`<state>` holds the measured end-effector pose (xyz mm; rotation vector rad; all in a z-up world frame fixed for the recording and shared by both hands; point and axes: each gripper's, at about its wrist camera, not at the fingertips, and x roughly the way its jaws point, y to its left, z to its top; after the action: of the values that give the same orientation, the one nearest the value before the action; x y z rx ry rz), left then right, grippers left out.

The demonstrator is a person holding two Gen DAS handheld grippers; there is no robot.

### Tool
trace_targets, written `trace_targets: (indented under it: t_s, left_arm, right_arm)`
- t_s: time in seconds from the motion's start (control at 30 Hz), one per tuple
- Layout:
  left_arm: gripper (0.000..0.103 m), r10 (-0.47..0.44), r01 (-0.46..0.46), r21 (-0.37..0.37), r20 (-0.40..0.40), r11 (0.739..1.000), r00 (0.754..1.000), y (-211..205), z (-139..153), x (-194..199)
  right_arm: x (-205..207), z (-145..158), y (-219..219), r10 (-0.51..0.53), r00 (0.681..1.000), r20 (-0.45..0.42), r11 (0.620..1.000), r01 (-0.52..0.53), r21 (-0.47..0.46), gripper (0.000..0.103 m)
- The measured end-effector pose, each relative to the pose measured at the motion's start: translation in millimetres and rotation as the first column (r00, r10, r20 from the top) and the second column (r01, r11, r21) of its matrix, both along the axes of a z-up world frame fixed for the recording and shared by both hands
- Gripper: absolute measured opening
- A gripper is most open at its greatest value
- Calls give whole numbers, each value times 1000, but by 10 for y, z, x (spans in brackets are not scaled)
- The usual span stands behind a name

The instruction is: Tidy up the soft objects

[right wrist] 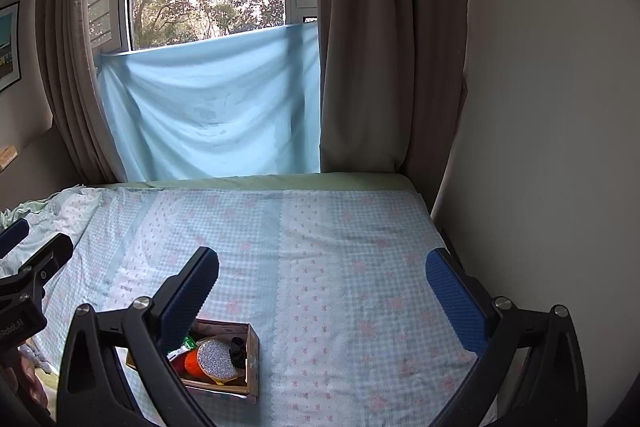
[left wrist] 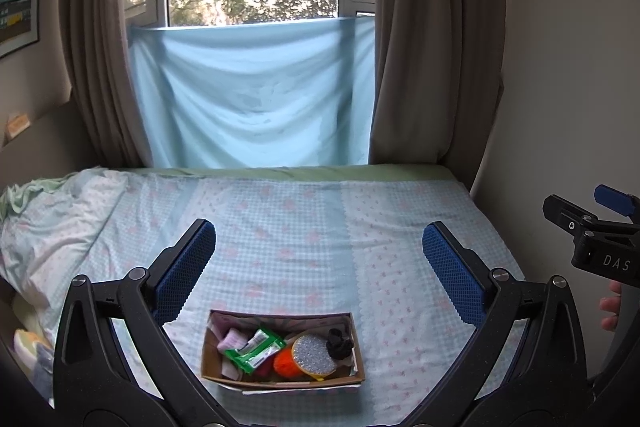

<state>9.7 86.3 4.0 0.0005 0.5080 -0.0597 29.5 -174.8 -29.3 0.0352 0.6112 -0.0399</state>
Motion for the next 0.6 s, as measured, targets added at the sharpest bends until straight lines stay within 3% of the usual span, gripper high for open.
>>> trace_targets:
  t_s: [0.6]
  left_arm:
    - [103,53,-56,40,79,998,995,27,34,-54]
  right_arm:
    - [36,8,25,1,1000,-3,1000,-1,2,103]
